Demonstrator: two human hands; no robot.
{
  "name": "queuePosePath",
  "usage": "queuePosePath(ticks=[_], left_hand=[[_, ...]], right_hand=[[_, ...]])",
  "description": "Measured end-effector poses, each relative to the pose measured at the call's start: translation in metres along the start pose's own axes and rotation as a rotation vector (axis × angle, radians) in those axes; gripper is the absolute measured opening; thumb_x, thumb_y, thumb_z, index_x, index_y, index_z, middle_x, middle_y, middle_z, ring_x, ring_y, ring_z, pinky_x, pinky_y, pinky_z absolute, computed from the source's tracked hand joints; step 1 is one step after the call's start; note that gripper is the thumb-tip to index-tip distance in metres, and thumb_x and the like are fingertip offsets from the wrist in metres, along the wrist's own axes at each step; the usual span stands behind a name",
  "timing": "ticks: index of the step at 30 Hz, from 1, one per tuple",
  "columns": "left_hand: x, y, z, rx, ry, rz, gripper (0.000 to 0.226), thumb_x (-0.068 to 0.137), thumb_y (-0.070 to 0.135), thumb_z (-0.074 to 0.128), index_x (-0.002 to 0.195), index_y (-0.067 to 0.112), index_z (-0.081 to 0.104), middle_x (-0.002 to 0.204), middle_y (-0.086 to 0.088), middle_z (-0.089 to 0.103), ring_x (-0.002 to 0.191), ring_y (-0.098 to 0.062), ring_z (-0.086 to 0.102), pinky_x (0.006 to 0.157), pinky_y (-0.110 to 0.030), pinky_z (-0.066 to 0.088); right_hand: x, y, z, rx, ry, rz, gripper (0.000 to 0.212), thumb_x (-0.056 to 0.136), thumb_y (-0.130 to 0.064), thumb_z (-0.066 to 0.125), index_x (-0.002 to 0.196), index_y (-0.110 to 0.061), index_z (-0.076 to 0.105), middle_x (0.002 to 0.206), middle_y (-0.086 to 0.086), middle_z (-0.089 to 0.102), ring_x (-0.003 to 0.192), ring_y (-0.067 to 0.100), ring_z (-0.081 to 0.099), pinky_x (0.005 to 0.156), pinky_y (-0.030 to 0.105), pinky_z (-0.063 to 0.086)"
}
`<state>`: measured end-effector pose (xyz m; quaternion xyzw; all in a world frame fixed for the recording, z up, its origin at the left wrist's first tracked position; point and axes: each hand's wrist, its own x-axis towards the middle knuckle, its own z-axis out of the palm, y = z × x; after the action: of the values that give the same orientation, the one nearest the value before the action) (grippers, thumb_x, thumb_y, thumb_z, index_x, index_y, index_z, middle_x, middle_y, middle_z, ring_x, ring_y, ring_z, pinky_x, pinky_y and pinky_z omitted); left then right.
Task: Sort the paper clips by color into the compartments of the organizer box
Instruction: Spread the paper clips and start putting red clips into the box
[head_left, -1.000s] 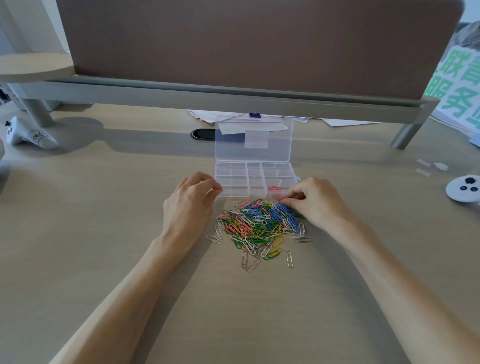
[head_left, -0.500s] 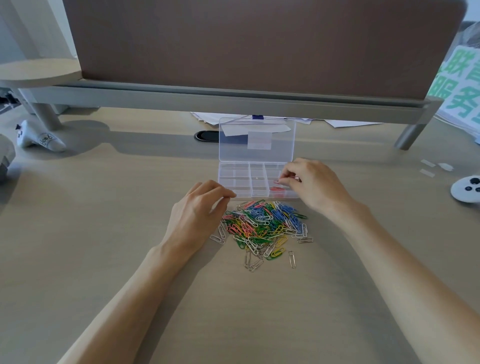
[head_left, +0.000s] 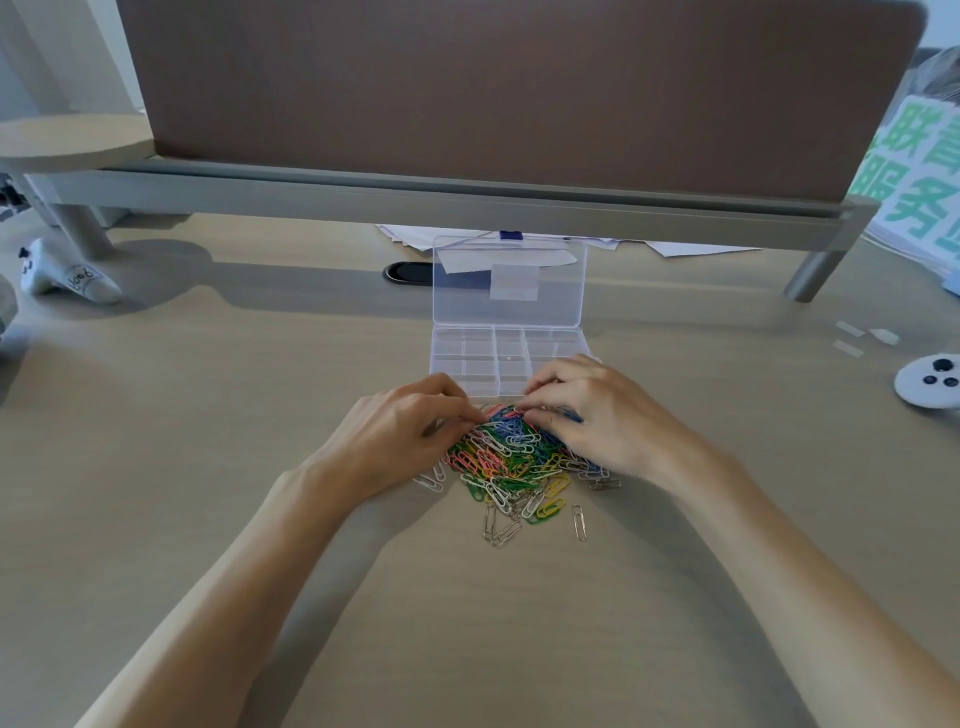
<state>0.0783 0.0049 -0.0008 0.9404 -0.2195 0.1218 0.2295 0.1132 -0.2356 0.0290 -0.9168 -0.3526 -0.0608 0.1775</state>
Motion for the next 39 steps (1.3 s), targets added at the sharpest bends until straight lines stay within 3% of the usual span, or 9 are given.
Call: queuePosePath(ticks=[3, 7, 13, 16, 27, 34, 39], left_hand=[[0.001, -0.003, -0.002, 0.0, -0.001, -0.02, 0.014, 0.093, 0.037, 0.057, 0.099, 0.041, 0.068, 0.104, 0.024, 0.057, 0.067, 0.001, 0.052, 0.058, -0.029, 0.047], [0.007, 0.0, 0.0, -0.016, 0.065, -0.06, 0.008, 0.092, 0.033, 0.059, 0.093, 0.033, 0.067, 0.098, 0.023, 0.058, 0.069, 0.009, 0.05, 0.059, -0.026, 0.039], [0.018, 0.014, 0.011, 0.032, 0.025, -0.03, 0.018, 0.094, 0.034, 0.056, 0.107, 0.036, 0.069, 0.102, 0.018, 0.059, 0.082, -0.01, 0.059, 0.064, -0.034, 0.05], [0.021, 0.015, 0.01, 0.056, -0.004, -0.025, 0.022, 0.095, 0.033, 0.056, 0.113, 0.035, 0.067, 0.105, 0.017, 0.059, 0.086, -0.011, 0.06, 0.064, -0.034, 0.05], [0.024, 0.021, 0.008, 0.032, -0.021, -0.191, 0.019, 0.095, 0.036, 0.055, 0.109, 0.032, 0.067, 0.104, 0.017, 0.057, 0.091, -0.01, 0.058, 0.07, -0.031, 0.048], [0.024, 0.025, 0.005, 0.06, -0.023, -0.174, 0.013, 0.095, 0.031, 0.056, 0.101, 0.03, 0.067, 0.102, 0.015, 0.056, 0.087, -0.01, 0.057, 0.065, -0.029, 0.048], [0.025, 0.026, 0.003, 0.055, -0.049, -0.187, 0.017, 0.097, 0.035, 0.053, 0.106, 0.029, 0.066, 0.103, 0.012, 0.057, 0.087, -0.013, 0.058, 0.069, -0.034, 0.052]], right_hand=[[-0.002, 0.001, 0.0, -0.03, 0.028, 0.013, 0.018, 0.09, -0.032, 0.063, 0.102, -0.025, 0.074, 0.101, -0.013, 0.062, 0.1, 0.01, 0.05, 0.086, 0.036, 0.046], [0.003, -0.005, 0.0, -0.016, 0.05, -0.005, 0.018, 0.092, -0.031, 0.062, 0.105, -0.026, 0.073, 0.095, -0.01, 0.061, 0.096, 0.015, 0.05, 0.08, 0.037, 0.046], [0.005, -0.004, 0.006, -0.122, 0.016, -0.036, 0.017, 0.091, -0.02, 0.061, 0.103, -0.02, 0.073, 0.09, -0.002, 0.064, 0.092, 0.019, 0.05, 0.077, 0.04, 0.045], [0.003, -0.002, 0.005, -0.12, 0.022, -0.007, 0.016, 0.091, -0.022, 0.061, 0.102, -0.022, 0.073, 0.089, -0.004, 0.066, 0.091, 0.02, 0.051, 0.076, 0.042, 0.046], [0.011, -0.011, 0.01, -0.13, 0.038, 0.034, 0.02, 0.095, -0.027, 0.056, 0.109, -0.024, 0.071, 0.091, -0.003, 0.058, 0.096, 0.018, 0.048, 0.075, 0.036, 0.045], [0.013, -0.01, 0.009, -0.188, 0.026, 0.0, 0.015, 0.09, -0.027, 0.065, 0.099, -0.016, 0.067, 0.09, -0.003, 0.056, 0.093, 0.018, 0.048, 0.072, 0.038, 0.047], [0.011, -0.006, 0.012, -0.256, 0.031, -0.047, 0.008, 0.085, -0.015, 0.069, 0.092, -0.017, 0.066, 0.087, -0.004, 0.061, 0.09, 0.019, 0.051, 0.068, 0.033, 0.043]])
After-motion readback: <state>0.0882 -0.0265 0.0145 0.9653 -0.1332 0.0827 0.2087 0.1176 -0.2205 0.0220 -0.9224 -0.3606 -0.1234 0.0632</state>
